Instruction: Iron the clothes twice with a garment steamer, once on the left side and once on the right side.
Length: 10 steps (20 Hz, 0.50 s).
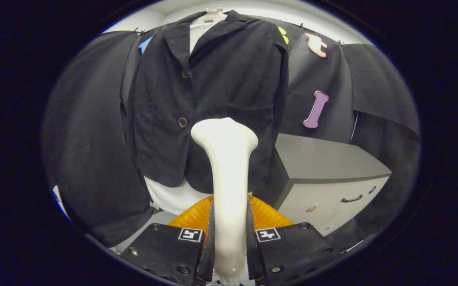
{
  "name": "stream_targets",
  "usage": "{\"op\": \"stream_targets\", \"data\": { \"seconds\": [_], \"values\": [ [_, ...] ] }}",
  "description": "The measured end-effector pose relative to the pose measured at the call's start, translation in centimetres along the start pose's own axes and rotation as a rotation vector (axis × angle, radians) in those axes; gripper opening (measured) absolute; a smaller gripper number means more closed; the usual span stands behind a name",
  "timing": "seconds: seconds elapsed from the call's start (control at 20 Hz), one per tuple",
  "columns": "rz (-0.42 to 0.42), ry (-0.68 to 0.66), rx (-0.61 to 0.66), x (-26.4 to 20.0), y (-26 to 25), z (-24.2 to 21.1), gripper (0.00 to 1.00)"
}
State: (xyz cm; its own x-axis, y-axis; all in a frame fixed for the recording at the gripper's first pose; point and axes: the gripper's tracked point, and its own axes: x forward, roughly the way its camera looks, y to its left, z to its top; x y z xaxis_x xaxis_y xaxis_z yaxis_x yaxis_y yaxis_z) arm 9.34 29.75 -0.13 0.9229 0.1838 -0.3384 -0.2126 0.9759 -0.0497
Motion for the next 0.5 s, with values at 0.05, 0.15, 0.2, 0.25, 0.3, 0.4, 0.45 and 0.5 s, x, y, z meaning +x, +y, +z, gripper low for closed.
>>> {"op": "stream_targets", "data": {
  "seconds": [0.05,0.15,0.2,0.25,0.3,0.4,0.45,0.5],
  "values": [
    [0.003,0.023,-0.015,0.0,0.3,-1.3,0.35],
    [0.002,0.057,-0.025,0.7,0.2,-3.2,0.35],
    [0.001,0.071,-0.025,1.2,0.1,-4.0,0.35],
    [-0.001,0.085,-0.028,1.6,0.0,-4.9,0.35],
    [-0.005,0.104,-0.031,1.9,0.0,-5.8,0.35],
    [-0.009,0.137,-0.027,2.3,-0.2,-7.3,0.35],
    [-0.01,0.147,-0.027,2.6,-0.4,-7.9,0.35],
    [-0.01,0.156,-0.032,2.7,-0.5,-8.4,0.35]
  ]
}}
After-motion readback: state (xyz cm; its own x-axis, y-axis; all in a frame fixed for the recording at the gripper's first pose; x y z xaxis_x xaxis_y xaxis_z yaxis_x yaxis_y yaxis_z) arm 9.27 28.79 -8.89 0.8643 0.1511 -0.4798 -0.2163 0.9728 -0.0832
